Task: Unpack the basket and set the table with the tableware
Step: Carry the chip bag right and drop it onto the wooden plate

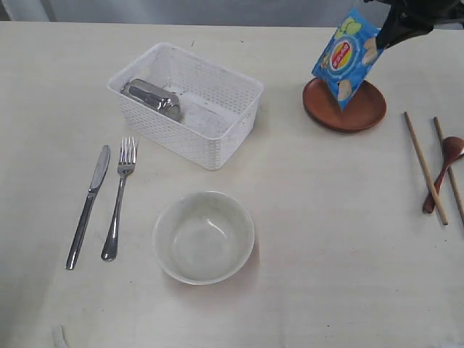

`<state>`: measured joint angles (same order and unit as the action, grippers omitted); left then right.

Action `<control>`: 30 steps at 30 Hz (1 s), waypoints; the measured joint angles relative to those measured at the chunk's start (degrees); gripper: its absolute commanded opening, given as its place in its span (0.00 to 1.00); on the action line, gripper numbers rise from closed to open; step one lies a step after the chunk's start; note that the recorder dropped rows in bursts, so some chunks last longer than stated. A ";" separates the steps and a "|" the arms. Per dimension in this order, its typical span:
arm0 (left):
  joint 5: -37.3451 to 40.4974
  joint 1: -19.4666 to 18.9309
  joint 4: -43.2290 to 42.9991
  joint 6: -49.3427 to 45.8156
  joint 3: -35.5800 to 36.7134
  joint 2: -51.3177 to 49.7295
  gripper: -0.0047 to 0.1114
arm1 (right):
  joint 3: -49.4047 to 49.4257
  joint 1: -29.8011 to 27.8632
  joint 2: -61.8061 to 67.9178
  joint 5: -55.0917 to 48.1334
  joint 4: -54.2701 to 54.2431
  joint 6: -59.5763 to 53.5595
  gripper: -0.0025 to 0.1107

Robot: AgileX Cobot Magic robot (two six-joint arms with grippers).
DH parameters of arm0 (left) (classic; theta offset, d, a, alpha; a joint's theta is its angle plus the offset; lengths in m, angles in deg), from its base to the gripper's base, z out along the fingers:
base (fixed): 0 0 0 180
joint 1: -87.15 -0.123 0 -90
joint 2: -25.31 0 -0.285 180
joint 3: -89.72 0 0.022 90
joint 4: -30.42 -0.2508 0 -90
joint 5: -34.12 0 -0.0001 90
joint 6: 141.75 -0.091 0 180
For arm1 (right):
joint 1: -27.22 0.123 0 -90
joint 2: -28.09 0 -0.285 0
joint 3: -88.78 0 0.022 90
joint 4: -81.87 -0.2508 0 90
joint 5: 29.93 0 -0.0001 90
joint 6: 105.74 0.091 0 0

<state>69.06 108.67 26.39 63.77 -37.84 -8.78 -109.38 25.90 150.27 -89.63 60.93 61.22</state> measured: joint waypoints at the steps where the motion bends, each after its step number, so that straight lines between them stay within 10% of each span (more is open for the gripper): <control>1: 0.00 0.00 0.00 0.00 0.00 0.00 0.04 | 1.07 -1.32 0.16 0.00 -3.13 -1.91 0.02; 13: 0.00 0.00 0.00 0.00 0.00 0.00 0.04 | 5.55 -9.85 5.97 -3.12 -18.37 -12.24 0.02; 21: 0.00 0.00 0.00 -0.12 0.00 0.00 0.04 | 5.55 -10.07 6.05 -3.21 -15.18 -10.70 0.55; 30: 0.00 0.00 0.00 -0.46 0.00 0.00 0.04 | 3.70 -10.19 3.83 -3.66 -14.90 -10.08 0.44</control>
<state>69.06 108.67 26.39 63.31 -37.84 -8.78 -105.69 15.71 154.11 -93.29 46.03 51.14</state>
